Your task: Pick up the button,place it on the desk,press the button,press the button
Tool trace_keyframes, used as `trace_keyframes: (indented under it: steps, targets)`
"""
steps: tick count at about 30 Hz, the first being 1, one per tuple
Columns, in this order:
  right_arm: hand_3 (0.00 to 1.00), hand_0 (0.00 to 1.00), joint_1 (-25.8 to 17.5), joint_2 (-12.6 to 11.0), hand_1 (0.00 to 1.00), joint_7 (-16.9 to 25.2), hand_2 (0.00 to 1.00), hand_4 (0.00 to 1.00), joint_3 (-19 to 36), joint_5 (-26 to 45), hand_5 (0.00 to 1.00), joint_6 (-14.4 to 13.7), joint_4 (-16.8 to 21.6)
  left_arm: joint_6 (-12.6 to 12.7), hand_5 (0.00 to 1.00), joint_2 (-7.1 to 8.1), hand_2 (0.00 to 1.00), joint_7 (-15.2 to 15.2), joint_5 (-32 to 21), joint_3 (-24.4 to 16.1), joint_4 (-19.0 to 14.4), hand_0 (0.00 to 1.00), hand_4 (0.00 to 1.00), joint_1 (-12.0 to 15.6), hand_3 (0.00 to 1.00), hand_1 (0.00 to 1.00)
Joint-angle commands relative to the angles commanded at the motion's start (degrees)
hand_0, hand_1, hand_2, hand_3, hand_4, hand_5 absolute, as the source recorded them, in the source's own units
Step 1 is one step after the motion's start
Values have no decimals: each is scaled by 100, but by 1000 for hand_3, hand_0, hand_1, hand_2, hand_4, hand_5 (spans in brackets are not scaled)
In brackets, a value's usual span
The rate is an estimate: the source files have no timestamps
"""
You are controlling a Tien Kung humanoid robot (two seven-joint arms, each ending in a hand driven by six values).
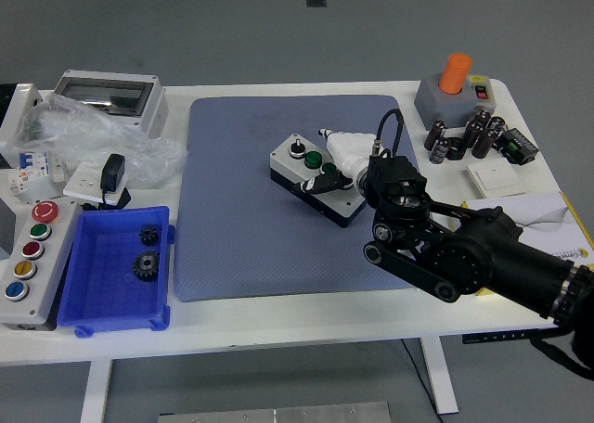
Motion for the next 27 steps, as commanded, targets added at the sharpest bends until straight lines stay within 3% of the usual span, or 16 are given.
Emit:
trace_keyframes:
  steps: [5,6,17,18,24,25,27]
  targets:
    - [771,309,9,25,575,0,639,799,-123,103,269,90,-14,-3,555,0,675,0,5,-3,0,662,860,1,767,689]
    - [668,264,10,33,533,0,593,765,-152,121,248,101,-16,-5,561,0,675,-1,10,-7,-1,662,863,0,766,689]
    - [677,265,1,52,549,0,608,772,-286,4,233,-97,2,15,560,-4,675,-27,34,-26,-2,662,864,-15,756,689]
    - [614,264,-1,54,515,0,531,767,-306,-6,256,-106,1,22,562,-5,674,-32,39,-32,-3,662,865,-15,755,688]
    - [614,264,-9,55,515,0,531,767,-403,-105,256,-228,18,58,562,-9,674,-62,61,-55,-6,662,865,-13,755,688]
    - [404,274,-13,49,466,0,408,571,-413,-139,179,-264,38,65,560,-11,673,-67,65,-60,-6,662,865,-12,754,688]
    - [404,274,-18,21,466,0,408,571,-425,-184,179,-328,103,76,560,-14,673,-76,79,-75,-7,662,865,-11,754,688]
